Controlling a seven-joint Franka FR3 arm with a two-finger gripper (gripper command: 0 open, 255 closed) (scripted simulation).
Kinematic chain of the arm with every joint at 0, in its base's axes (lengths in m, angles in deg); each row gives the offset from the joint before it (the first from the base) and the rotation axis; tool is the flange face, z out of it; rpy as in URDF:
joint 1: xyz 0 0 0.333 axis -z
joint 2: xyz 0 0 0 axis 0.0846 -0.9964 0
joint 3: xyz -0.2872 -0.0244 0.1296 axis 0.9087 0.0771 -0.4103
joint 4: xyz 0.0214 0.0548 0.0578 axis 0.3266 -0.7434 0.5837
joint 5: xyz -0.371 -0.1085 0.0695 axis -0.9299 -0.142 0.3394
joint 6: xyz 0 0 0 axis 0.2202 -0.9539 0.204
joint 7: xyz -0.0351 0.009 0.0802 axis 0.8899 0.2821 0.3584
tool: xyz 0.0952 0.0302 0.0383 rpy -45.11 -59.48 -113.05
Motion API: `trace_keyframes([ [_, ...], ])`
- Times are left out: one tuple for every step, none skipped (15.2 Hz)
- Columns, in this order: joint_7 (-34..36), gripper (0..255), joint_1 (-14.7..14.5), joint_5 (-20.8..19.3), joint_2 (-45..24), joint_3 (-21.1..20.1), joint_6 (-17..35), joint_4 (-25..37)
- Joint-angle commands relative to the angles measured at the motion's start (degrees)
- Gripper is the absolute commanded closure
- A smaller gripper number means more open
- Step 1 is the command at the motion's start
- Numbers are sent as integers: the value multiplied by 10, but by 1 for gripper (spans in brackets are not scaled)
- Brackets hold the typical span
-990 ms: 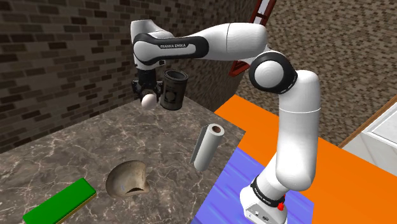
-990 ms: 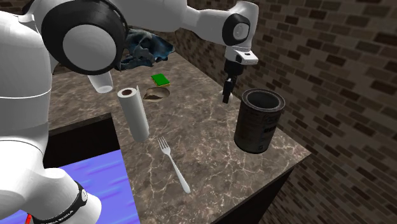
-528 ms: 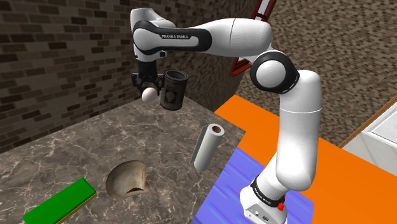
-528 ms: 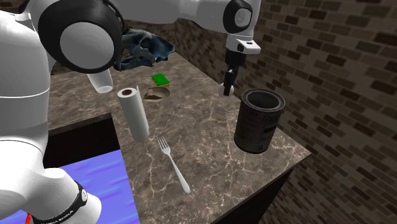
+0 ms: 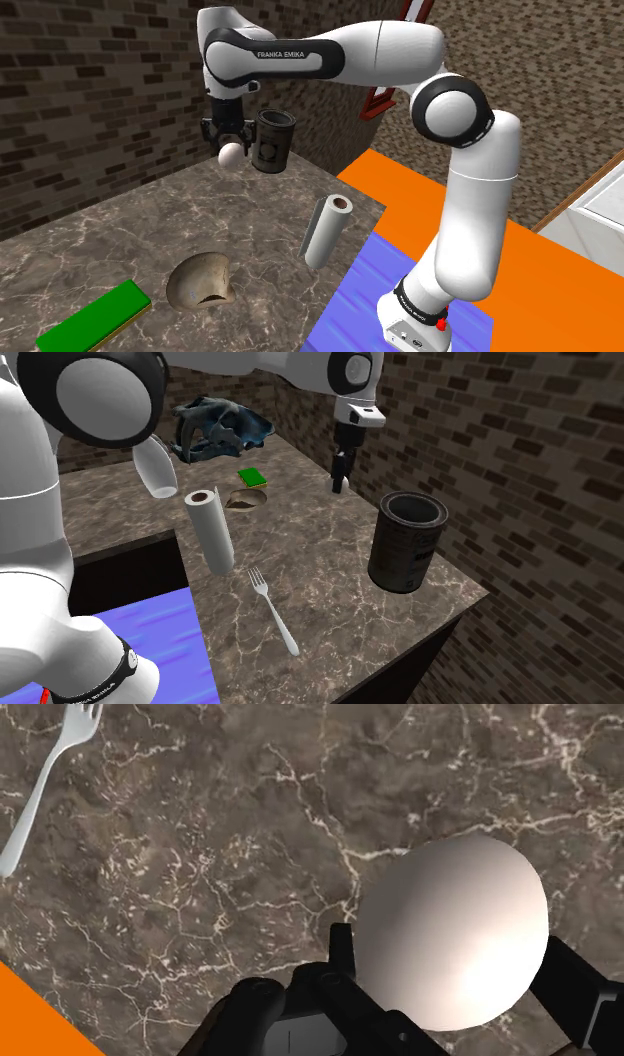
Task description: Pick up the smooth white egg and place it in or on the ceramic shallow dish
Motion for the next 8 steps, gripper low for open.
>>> trace_keyframes([
  [18, 255, -8, 7, 29, -8, 8, -38],
  [27, 255, -13, 10, 40, -12, 13, -54],
  [37, 255, -18, 13, 51, -16, 18, -70],
  [47, 255, -23, 16, 61, -21, 22, -84],
  [57, 255, -29, 19, 71, -25, 26, -98],
  [67, 255, -34, 22, 80, -30, 30, -111],
  [78, 255, -40, 25, 88, -34, 33, -122],
  [88, 255, -46, 29, 96, -39, 36, -134],
])
